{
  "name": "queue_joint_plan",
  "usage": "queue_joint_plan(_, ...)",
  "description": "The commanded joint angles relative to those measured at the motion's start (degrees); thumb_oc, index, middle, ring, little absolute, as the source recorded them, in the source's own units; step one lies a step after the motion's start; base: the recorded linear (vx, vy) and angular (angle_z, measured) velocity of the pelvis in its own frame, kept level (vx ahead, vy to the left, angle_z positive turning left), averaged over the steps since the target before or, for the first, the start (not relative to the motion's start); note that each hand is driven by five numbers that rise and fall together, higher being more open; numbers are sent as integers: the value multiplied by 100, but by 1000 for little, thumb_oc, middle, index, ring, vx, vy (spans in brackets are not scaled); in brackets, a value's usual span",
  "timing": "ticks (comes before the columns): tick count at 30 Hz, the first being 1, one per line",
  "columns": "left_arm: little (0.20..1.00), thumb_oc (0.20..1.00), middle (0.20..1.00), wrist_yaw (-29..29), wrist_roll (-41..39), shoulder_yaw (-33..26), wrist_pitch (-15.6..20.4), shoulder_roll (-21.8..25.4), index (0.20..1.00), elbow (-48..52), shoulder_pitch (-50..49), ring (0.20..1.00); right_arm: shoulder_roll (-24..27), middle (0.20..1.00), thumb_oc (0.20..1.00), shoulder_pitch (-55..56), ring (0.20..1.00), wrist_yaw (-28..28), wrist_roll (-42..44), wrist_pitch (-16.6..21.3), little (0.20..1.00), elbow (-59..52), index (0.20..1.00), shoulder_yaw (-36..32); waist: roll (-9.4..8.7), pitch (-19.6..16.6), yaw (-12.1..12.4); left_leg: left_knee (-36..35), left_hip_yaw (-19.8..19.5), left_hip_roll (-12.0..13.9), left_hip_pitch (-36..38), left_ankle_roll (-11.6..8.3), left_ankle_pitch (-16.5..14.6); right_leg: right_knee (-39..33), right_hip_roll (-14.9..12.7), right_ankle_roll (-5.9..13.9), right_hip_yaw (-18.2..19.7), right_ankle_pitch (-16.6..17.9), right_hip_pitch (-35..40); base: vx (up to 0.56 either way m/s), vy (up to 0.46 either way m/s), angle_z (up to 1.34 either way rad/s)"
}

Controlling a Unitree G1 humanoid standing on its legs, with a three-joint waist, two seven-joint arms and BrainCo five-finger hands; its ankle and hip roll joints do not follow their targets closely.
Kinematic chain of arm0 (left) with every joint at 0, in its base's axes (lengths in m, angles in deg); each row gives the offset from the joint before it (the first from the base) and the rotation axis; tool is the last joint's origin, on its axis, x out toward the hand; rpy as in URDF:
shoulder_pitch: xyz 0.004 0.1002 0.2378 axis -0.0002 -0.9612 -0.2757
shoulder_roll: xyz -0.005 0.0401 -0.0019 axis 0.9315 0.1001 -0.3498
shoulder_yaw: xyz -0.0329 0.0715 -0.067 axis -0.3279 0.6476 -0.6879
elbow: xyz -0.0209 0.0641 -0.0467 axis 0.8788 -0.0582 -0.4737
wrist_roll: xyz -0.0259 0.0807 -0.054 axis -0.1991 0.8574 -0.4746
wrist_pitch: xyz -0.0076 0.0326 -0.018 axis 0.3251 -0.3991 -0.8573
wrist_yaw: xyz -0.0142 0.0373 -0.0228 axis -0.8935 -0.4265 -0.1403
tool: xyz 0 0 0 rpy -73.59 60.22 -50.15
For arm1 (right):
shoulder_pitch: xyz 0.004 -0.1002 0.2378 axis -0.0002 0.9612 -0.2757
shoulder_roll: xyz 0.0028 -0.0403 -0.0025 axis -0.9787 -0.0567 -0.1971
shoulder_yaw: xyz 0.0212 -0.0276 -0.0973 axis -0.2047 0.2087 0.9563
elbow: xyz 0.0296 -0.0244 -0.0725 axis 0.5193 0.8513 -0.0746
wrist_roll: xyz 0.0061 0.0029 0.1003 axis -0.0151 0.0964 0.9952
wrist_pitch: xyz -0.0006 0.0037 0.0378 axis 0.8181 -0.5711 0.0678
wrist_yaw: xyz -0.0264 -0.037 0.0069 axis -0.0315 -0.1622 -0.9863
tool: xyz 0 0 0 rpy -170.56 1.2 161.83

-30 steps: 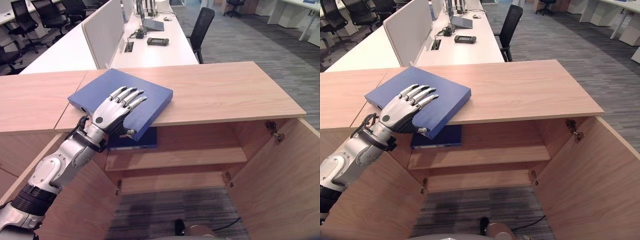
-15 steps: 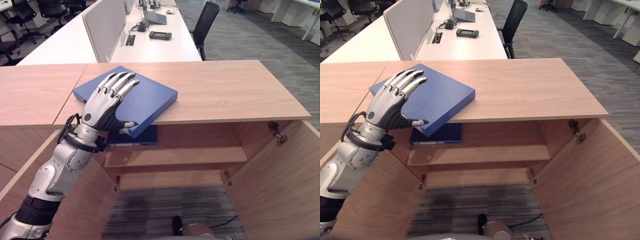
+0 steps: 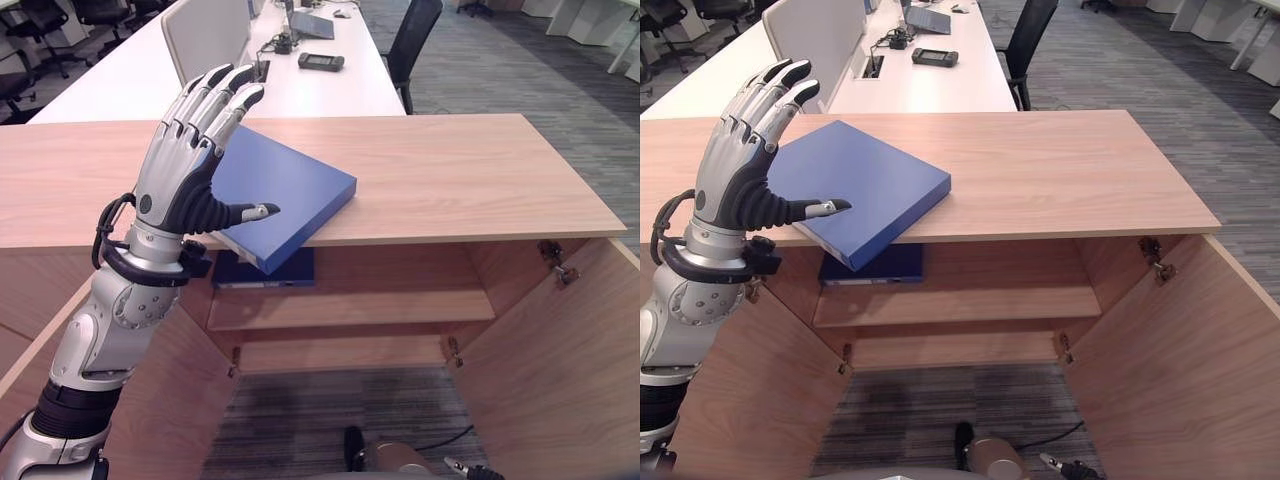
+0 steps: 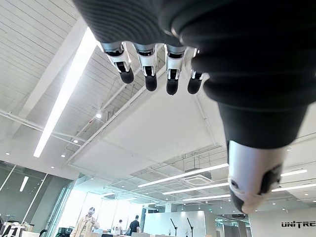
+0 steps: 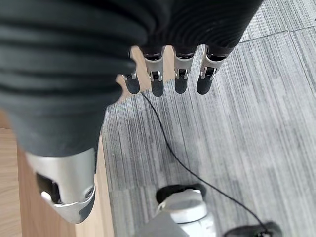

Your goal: Put the empty folder in the office cabinet

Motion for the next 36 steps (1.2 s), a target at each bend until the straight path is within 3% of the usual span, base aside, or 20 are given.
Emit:
queue_joint_plan(1,1000,1000,1000,-128,-126,-298,77,289,1000,91,-220,1000,-226,1000,1000,64,1000,-8,134,96,1000,156,1000,163,-378,-310,2,-192,-74,-512,581,199,-458,-1647,-305,870,40,1468,110,0,0,0)
queue_joint_plan(11,1000,1000,1000,264,150,-880,141,943,1000,-114,-1476,1000,-164,1000,1000,152,1000,36,173,113,1000,92,1000,-4,-361,-261,126,-192,-121,-488,584,190,-435,-1647,-305,864,8,1447,130,0,2,1)
queue_joint_plan(17,1000,1000,1000,345,225,-944,164,1082,1000,-246,-1821,1000,-145,1000,1000,185,1000,41,206,123,1000,51,1000,-56,-358,-240,145,-192,-121,-479,583,186,-419,-1647,-311,861,-2,1444,136,-1,0,2)
queue_joint_plan(36,1000,1000,1000,355,895,51,129,1246,1000,-880,-1288,1000,-76,1000,1000,193,1000,-13,224,122,1000,81,1000,-66,-333,-240,13,-192,-82,-500,592,204,-432,-1647,-286,856,28,1452,118,0,0,0)
